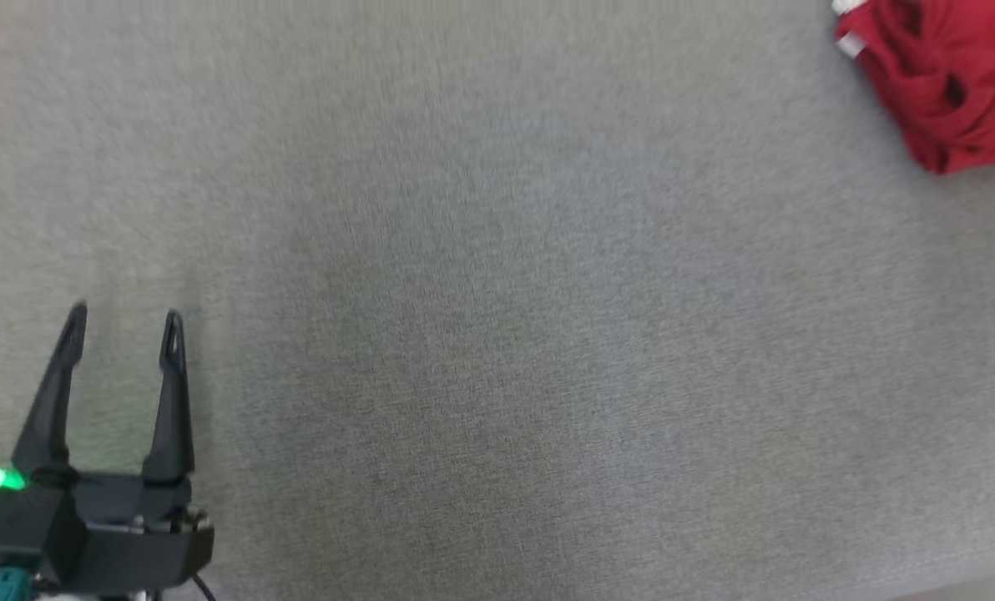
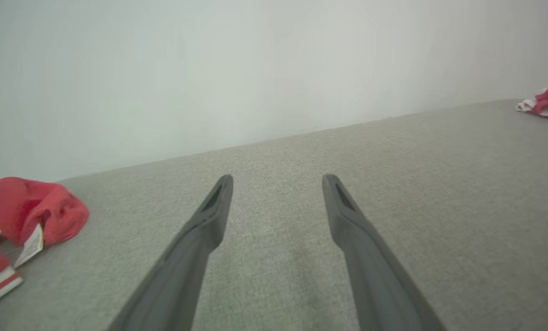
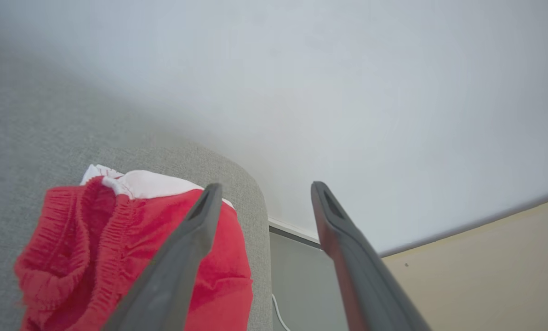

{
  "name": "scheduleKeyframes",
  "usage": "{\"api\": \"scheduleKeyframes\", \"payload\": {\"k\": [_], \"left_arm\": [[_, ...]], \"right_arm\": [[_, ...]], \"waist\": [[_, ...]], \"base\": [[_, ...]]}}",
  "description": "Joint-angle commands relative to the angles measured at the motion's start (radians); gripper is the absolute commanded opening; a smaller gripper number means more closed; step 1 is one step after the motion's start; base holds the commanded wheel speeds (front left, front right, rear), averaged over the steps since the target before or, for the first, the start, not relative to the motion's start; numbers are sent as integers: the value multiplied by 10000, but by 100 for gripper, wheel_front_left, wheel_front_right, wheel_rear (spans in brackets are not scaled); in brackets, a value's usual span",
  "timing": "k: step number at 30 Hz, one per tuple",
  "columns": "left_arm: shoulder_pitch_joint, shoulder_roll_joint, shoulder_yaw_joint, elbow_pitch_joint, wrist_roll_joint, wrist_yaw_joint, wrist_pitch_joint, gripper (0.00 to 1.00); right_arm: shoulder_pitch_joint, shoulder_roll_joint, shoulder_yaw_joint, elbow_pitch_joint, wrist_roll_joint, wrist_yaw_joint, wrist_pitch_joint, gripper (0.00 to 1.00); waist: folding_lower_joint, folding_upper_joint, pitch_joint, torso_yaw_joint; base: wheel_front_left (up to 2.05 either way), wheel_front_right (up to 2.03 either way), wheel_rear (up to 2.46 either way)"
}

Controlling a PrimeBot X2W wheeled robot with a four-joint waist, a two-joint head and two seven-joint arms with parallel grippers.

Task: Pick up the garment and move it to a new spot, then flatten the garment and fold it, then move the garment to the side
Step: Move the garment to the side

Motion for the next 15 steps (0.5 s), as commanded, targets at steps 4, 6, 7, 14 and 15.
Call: {"api": "scheduleKeyframes", "payload": {"k": [4, 6, 7, 14, 15], "left_arm": [[793, -326, 270, 366, -248, 11, -34, 100], [1012, -369, 334, 517, -264, -18, -34, 100], [1114, -424, 369, 563, -309, -26, -34, 100], [1731, -670, 561, 1110, -406, -62, -34, 100], [1813, -702, 579, 1189, -425, -74, -32, 100]], "right_arm": [[815, 392, -500, -682, 4, -26, -319, 100], [1238, 551, -906, -1412, 70, -28, -334, 100], [1515, 597, -1138, -1783, 77, -26, -334, 100], [4427, 1428, -3419, -4229, -75, -26, -326, 100], [4857, 1572, -3731, -4477, -167, -26, -327, 100]], "waist": [[1, 0, -1646, 240], [1, 0, -1960, 310], [1, 0, -2091, 351], [1, 0, -3188, 663], [1, 0, -3343, 716]], "base": [[0, 0, 0], [0, 0, 0], [0, 0, 0], [0, 0, 0], [0, 0, 0]]}}
